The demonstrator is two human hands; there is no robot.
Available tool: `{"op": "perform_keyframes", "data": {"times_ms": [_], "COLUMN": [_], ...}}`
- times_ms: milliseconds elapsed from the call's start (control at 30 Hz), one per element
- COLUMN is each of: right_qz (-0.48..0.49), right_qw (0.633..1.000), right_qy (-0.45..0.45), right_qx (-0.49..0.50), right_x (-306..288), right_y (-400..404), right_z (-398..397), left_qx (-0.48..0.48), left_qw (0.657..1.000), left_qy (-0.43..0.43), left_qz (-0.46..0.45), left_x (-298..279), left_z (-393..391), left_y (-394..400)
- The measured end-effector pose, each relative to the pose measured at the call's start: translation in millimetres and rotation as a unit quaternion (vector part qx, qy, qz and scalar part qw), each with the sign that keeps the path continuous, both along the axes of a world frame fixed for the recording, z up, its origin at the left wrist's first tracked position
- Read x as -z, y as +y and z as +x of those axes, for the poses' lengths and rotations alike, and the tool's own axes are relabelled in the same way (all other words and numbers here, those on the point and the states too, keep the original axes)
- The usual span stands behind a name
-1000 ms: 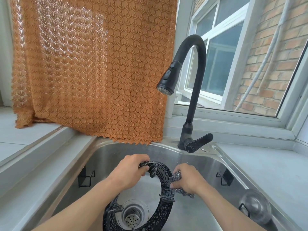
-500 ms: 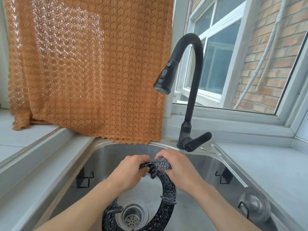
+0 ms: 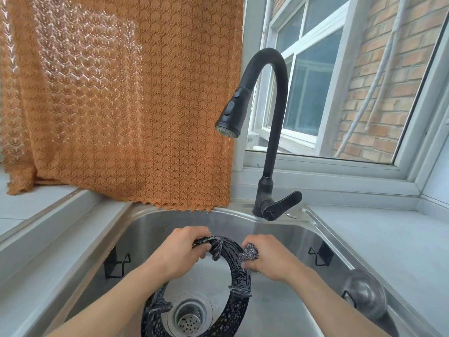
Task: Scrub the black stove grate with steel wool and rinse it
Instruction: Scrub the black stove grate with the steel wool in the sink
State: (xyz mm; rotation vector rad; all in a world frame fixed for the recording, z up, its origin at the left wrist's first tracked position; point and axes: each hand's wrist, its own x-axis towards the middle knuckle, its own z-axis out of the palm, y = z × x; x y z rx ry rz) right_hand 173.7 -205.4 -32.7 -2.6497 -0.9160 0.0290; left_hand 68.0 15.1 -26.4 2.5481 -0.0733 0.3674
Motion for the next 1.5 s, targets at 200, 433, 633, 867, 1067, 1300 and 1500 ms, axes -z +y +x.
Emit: {"op": "perform_keyframes", "data": {"times_ms": [200,433,633,867,1067,1300,1500], "right_qz": [-0.027,0.016,0.064,0.167,0.240,0.348,0.393], "right_qw": [0.999,0.995,0.978,0.979,0.968,0.905,0.813], "right_qy": [-0.026,-0.095,-0.193,-0.113,0.017,0.229,0.407], "right_qx": [0.011,0.021,-0.044,-0.013,0.069,0.080,0.135], "right_x": [1.0,-18.8,-31.8,-27.6,-16.6,-5.7,-0.5], "right_y": [2.0,2.4,7.6,21.1,50.6,44.6,47.2], "right_z": [1.5,-12.4,-27.6,-48.2,-60.7,-52.6,-44.5], "left_qx": [0.009,-0.010,-0.023,-0.090,-0.098,-0.089,-0.071], "left_qw": [1.000,0.998,0.997,0.994,0.994,0.995,0.997], "left_qy": [0.011,0.044,0.069,0.062,0.049,0.046,0.033], "left_qz": [-0.006,-0.043,0.003,-0.009,-0.013,-0.018,-0.026], "left_x": [-5.4,-7.7,-10.8,-4.3,-2.8,-1.3,0.0], "left_z": [-3.9,-6.3,-5.3,0.8,4.3,6.4,6.5], "left_y": [1.6,3.9,4.8,10.0,6.0,-1.9,-9.2]}}
